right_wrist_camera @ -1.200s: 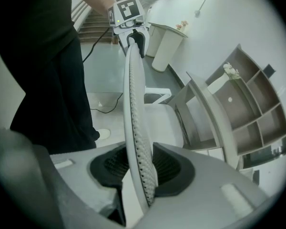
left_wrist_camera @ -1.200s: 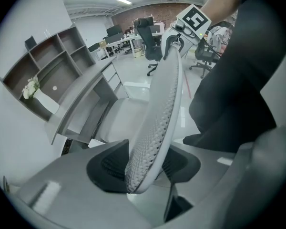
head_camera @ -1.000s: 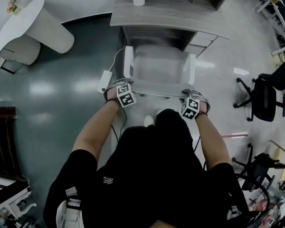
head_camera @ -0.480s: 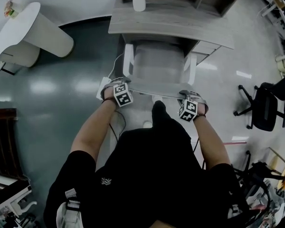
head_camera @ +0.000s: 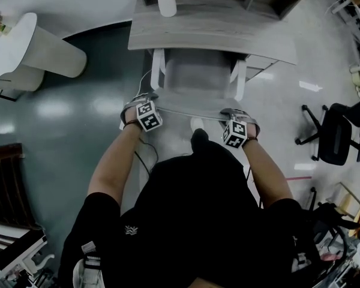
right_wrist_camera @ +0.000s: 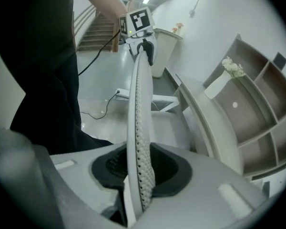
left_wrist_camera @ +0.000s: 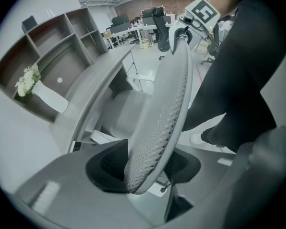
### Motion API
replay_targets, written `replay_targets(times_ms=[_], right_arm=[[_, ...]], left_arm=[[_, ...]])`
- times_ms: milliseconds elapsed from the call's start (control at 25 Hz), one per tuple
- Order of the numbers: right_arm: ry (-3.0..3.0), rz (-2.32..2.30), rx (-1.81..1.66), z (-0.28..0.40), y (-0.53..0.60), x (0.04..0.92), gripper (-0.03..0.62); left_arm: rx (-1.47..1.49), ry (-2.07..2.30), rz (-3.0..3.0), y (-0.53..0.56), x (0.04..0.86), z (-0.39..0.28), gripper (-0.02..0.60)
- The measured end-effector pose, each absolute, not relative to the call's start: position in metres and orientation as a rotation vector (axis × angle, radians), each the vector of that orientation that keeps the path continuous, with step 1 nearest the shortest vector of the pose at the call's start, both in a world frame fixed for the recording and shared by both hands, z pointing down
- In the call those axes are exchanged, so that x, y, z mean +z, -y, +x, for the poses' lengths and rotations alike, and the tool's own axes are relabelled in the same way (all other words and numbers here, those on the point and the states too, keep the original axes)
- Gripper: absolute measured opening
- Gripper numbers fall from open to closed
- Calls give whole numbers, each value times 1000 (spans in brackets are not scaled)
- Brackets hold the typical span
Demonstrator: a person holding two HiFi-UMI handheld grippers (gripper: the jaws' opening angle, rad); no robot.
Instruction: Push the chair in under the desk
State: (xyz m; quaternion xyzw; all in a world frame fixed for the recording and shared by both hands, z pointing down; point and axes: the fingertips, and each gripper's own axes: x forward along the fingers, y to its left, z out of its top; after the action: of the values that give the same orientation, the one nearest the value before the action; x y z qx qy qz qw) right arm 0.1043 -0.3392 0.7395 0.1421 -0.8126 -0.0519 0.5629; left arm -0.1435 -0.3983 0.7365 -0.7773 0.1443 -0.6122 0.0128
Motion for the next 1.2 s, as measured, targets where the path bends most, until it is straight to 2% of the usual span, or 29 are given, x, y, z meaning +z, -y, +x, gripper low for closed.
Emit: replay_targets(times_ms=[240, 1200], right_arm=[[1936, 265, -109, 91, 342, 744, 74], [1934, 148, -90, 96, 360, 745, 75]], left_arm=[[-1982, -391, -2402, 402, 741, -156, 190], [-2018, -421, -2440, 413, 741, -155, 198]])
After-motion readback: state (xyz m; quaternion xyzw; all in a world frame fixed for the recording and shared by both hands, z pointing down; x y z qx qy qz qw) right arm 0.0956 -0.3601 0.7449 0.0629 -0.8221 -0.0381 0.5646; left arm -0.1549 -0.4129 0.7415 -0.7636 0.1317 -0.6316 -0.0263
